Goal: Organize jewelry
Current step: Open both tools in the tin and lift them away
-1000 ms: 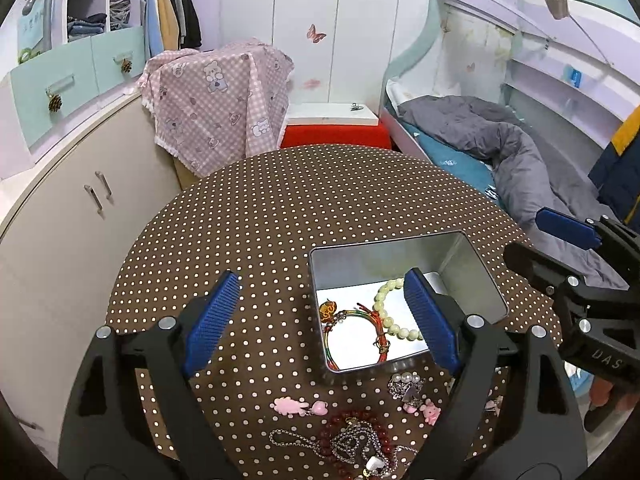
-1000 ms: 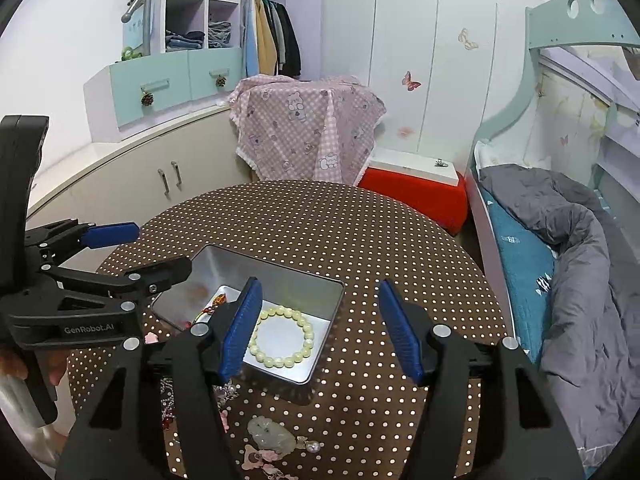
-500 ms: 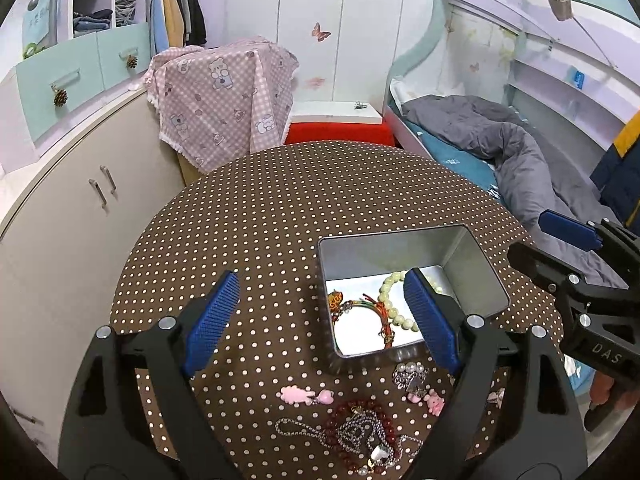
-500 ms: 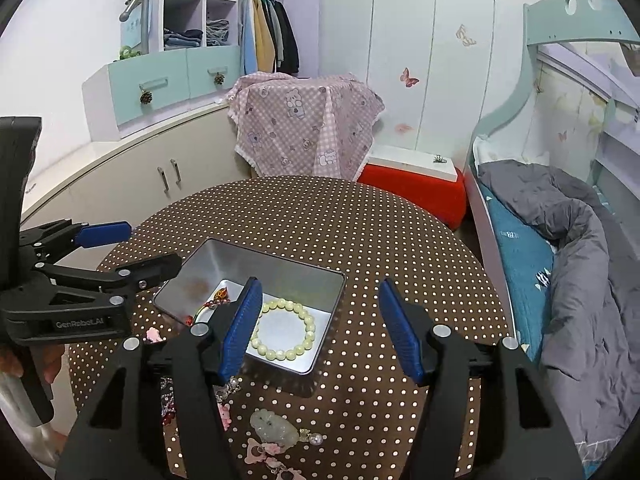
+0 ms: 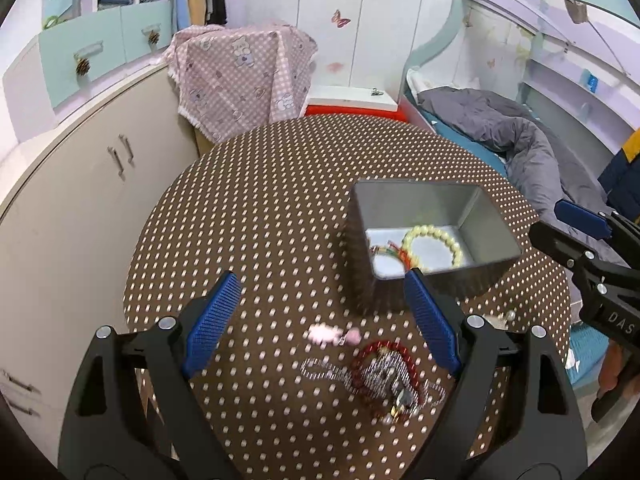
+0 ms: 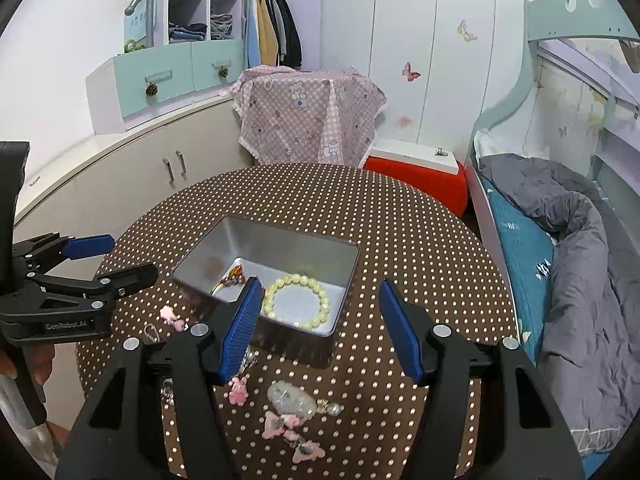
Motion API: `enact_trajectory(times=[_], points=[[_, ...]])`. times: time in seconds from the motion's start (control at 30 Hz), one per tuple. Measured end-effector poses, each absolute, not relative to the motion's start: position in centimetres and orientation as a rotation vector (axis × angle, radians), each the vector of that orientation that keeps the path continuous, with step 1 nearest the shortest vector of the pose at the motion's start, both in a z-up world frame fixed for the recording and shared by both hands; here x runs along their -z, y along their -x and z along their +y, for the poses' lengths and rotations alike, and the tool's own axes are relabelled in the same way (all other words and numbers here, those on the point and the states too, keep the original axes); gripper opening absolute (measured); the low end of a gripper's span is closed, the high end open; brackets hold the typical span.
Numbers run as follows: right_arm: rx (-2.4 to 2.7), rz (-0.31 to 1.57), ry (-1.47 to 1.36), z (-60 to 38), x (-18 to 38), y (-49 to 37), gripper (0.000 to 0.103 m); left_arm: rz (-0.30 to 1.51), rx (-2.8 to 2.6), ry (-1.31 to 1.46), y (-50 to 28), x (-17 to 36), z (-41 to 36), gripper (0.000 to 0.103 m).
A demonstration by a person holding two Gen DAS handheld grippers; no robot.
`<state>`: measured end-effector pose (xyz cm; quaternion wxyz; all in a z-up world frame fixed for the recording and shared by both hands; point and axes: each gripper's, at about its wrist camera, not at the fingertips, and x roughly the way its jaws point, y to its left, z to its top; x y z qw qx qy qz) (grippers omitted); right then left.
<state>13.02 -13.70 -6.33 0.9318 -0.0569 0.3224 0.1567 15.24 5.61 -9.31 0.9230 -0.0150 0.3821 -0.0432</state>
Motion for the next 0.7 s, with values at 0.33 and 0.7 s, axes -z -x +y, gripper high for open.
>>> enact_trajectory(times=[0.33, 0.7], points=[[-0.321, 0.713, 0.120, -13.3, 8.0, -11.5, 0.059, 0.860, 0.080, 0.060, -13.0, 11.6, 6.6, 0.083], [-0.318, 0.776, 0.114, -13.0, 9.7, -10.9, 0.060, 0.971, 0.103, 0.052, -12.0, 15.1, 5.2, 0.083]])
